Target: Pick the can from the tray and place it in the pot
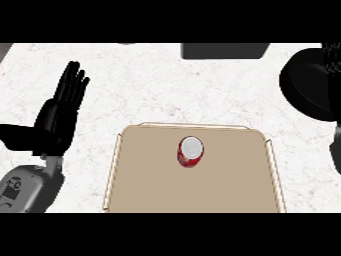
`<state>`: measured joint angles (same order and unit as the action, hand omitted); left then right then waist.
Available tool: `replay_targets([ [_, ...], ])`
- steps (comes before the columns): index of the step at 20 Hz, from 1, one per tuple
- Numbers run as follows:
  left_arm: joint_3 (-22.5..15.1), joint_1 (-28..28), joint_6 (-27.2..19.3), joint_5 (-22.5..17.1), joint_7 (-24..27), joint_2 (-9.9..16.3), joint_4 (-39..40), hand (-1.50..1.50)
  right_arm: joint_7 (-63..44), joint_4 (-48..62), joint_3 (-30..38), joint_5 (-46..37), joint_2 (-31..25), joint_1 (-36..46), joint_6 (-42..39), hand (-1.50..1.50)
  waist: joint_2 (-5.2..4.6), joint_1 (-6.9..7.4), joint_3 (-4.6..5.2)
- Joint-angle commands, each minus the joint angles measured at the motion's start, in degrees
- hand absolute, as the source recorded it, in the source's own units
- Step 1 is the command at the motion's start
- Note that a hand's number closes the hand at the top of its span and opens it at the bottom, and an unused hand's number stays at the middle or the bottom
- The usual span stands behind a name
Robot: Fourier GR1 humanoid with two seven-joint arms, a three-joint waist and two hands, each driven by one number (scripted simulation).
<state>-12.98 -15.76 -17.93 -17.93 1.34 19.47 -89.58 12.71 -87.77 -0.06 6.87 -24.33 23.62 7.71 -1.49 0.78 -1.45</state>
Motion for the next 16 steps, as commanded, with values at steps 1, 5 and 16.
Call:
replay_targets([
  [1,0.86,-0.46,-0.64,1.46,1.08,-1.05,2.65,0.0,3.85,5.64,1.33,5.53,-0.22,1.06,-8.44,1.5,1.22,-0.38,1.4],
  [5,4.29,-1.91,-1.21,0.98,0.31,2.35,0.83,0.0,-2.8,4.98,-1.97,19.39,-1.0,5.52,-26.24,1.5,1.0,1.39,1.32],
  [16,6.97,2.32,1.84,-0.77,-0.56,1.68,0.0,0.0,26.34,16.38,-7.34,-9.97,-7.14,-0.27,-22.53,-1.5,1.44,-0.16,1.42],
])
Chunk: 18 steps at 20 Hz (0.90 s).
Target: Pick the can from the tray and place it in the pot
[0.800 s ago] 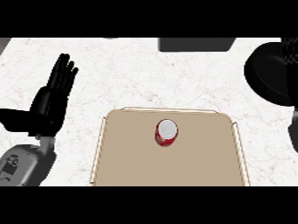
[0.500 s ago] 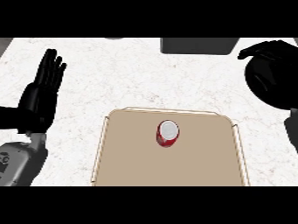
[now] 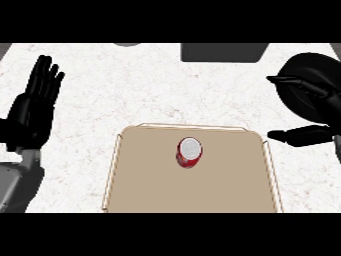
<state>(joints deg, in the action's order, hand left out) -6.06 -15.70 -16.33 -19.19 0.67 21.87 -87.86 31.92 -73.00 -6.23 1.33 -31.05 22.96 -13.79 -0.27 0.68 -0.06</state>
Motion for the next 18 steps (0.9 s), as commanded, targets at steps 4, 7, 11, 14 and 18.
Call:
replay_targets([
  [4,0.82,-0.64,-0.88,1.81,0.98,-2.43,1.76,0.0,-2.49,-8.44,-3.08,-7.78,-5.48,-2.13,-2.88,-1.5,0.44,-1.23,0.1],
  [7,1.84,-0.34,1.33,0.65,-0.89,-0.68,1.22,0.0,-10.58,-11.61,-6.52,-10.77,-5.62,1.72,-5.17,-1.5,0.43,-0.79,0.14],
  [11,1.15,-1.31,0.26,2.06,-0.68,-2.13,2.19,0.0,-19.12,-16.94,-12.59,-16.32,-4.24,3.16,-6.78,-1.5,0.42,-0.71,0.13],
  [14,3.52,1.68,3.82,0.71,1.3,-0.94,1.39,0.0,-27.69,-22.27,-12.2,-15.63,-2.4,3.86,-9.91,-1.5,0.41,-0.6,0.11],
  [18,3.25,-1.29,2.26,2.74,0.42,-2.66,3.12,0.0,-35.49,-21.96,-15.46,-18.66,1.77,5.8,-12.65,-1.5,0.3,-0.62,0.09],
])
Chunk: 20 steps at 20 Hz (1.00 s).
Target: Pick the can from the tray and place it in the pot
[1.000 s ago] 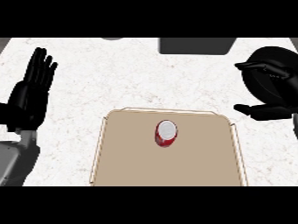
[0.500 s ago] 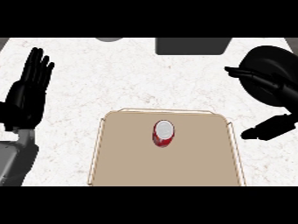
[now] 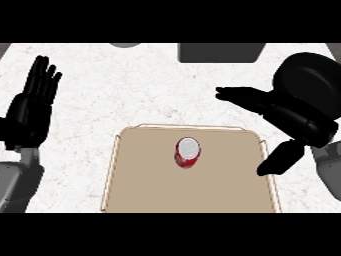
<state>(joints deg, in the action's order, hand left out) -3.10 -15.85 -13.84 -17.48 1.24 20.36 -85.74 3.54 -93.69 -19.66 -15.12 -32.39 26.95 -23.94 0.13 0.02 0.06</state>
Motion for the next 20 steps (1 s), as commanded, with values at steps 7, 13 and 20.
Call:
replay_targets([
  [7,0.58,0.3,-0.5,2.98,-5.74,-1.1,-5.96,0.0,-14.45,-4.19,-3.84,-5.75,8.58,-2.56,-5.84,-1.5,-0.03,0.1,-0.06],
  [13,4.23,-0.88,4.13,2.33,-3.08,-1.83,-0.85,0.0,-7.49,2.0,-6.09,-14.45,13.82,-5.09,-3.21,-1.5,-0.13,0.07,-0.06],
  [20,5.6,-1.02,5.69,4.0,-0.93,-4.47,1.36,0.0,-5.74,-0.87,-4.72,-18.79,18.29,-6.28,-3.29,-1.5,-0.11,-0.06,-0.06],
])
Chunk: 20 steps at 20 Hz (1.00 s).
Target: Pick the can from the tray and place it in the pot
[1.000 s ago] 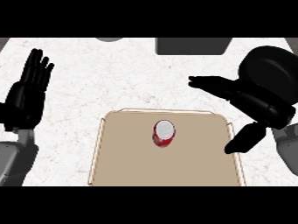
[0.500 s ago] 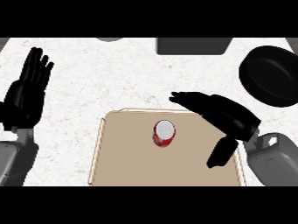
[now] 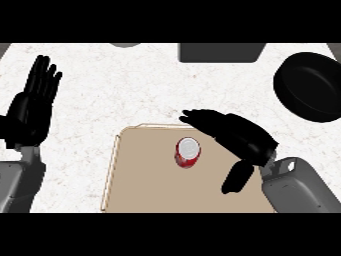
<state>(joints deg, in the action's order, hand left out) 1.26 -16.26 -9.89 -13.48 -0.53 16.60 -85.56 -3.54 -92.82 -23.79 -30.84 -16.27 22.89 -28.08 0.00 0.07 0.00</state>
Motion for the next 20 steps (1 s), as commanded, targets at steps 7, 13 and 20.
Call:
replay_targets([
  [7,-0.19,1.93,-0.55,2.92,-3.71,-2.22,-6.11,0.0,-1.89,1.66,-1.2,-11.03,4.93,-2.98,2.76,-1.5,0.09,0.1,-0.01],
  [13,2.51,-1.24,2.15,2.37,-1.4,-2.88,-0.51,0.0,3.86,16.46,1.05,-14.86,10.15,3.68,5.71,-1.5,-0.09,0.21,-0.01],
  [20,2.33,3.42,2.74,4.46,-1.99,-4.53,-5.17,0.0,5.15,16.17,-0.09,-19.46,14.22,0.38,7.43,-1.5,0.02,0.07,0.0],
])
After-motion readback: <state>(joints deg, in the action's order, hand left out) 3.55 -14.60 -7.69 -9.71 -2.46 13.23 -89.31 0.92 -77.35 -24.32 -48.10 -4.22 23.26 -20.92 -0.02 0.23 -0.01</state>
